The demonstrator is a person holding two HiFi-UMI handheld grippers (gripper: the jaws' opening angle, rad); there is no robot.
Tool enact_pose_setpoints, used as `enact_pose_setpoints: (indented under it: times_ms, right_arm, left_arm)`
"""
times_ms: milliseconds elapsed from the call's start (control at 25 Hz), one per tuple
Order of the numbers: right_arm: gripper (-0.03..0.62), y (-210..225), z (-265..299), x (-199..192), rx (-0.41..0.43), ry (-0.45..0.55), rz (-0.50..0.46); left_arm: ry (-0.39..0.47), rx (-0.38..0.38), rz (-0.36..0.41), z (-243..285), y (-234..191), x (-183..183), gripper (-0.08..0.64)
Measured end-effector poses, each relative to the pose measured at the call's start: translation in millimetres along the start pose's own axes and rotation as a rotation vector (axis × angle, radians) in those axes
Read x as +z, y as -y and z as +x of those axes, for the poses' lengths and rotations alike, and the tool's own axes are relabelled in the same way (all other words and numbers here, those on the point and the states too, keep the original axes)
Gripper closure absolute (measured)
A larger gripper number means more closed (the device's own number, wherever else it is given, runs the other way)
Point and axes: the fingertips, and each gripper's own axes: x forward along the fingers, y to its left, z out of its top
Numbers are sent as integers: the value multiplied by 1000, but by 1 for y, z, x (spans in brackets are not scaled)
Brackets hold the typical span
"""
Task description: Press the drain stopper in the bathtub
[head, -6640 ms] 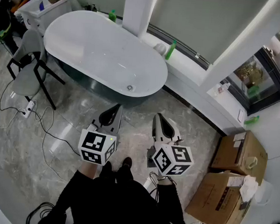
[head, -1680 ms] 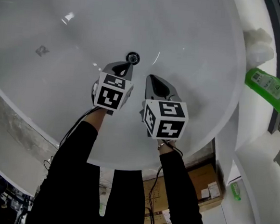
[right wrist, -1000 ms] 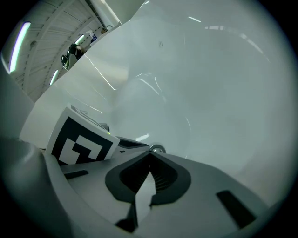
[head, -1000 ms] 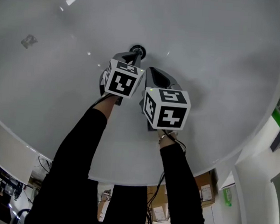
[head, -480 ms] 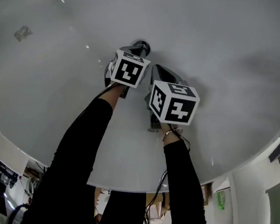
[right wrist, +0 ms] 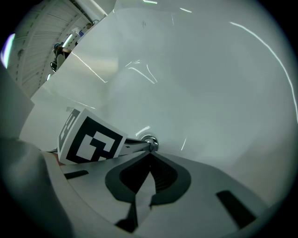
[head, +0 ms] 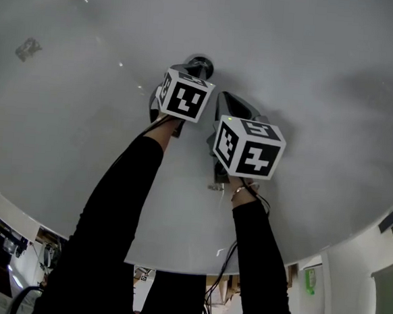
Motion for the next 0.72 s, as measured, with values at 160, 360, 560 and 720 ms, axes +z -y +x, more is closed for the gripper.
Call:
enact_pose_setpoints:
  times_ms: [160, 360, 560, 720]
  right_arm:
    - [591, 3, 0, -3, 4, -6, 7]
    - [591, 4, -1, -1, -12, -13, 10]
    - [591, 1, -11, 1, -18, -8, 8]
    - [591, -2, -14, 0, -14, 5, 22]
  left_arm:
    - [16, 17, -59, 0, 1, 0, 555]
    - [-12, -2, -88, 2, -1, 1, 555]
    - [-58, -25, -56, -7, 2, 0, 555]
    - [-34, -36, -42, -11, 1, 2, 555]
